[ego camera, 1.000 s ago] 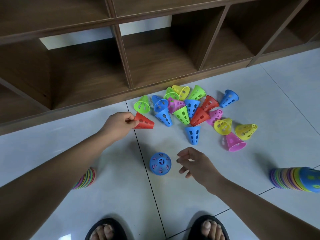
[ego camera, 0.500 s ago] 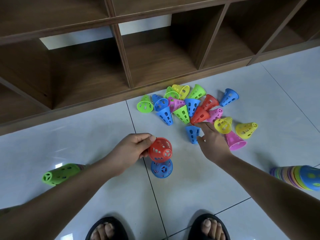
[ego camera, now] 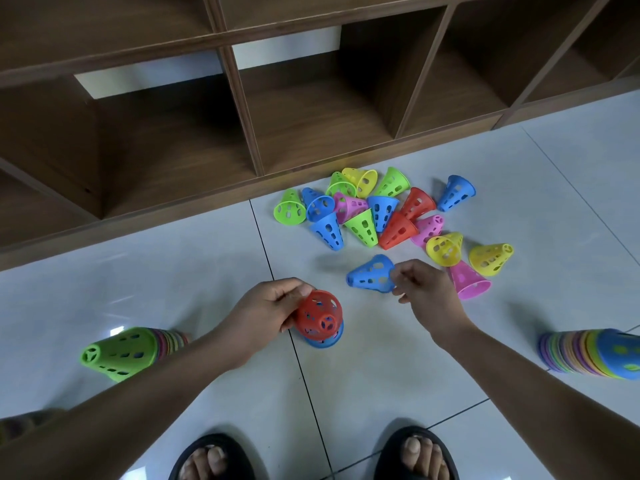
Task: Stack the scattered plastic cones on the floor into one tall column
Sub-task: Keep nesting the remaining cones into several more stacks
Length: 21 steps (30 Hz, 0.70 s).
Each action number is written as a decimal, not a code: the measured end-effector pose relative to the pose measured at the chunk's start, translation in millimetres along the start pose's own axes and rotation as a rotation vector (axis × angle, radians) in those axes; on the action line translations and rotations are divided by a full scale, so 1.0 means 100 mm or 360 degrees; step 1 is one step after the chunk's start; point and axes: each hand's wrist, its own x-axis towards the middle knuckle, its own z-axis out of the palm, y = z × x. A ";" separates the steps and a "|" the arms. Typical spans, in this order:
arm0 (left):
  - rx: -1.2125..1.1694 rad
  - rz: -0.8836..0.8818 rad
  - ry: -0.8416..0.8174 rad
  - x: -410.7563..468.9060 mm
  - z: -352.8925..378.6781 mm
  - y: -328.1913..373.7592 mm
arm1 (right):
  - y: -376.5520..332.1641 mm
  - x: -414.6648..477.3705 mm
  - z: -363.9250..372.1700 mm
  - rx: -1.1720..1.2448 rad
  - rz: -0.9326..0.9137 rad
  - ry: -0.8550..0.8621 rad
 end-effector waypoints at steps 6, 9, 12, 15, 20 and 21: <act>-0.0009 -0.0094 0.0282 0.00 0.17 -0.24 | -0.40 -0.30 0.08 0.0945 0.0289 -0.0512; -0.0234 -0.0307 0.0410 -0.01 0.23 -0.31 | -0.43 -0.42 0.16 0.0908 0.0337 -0.0777; -0.0468 -0.0543 0.0363 -0.04 0.31 -0.39 | -0.39 -0.50 0.21 0.0627 0.0278 -0.0882; -0.0608 -0.0646 0.0344 -0.03 0.36 -0.46 | -0.33 -0.54 0.25 0.0424 0.0283 -0.0836; -0.0722 -0.0665 0.0303 0.10 0.45 -0.47 | -0.21 -0.55 0.32 0.0264 0.0384 -0.0603; -0.0701 -0.0659 0.0277 0.12 0.48 -0.46 | -0.19 -0.54 0.32 0.0253 0.0393 -0.0568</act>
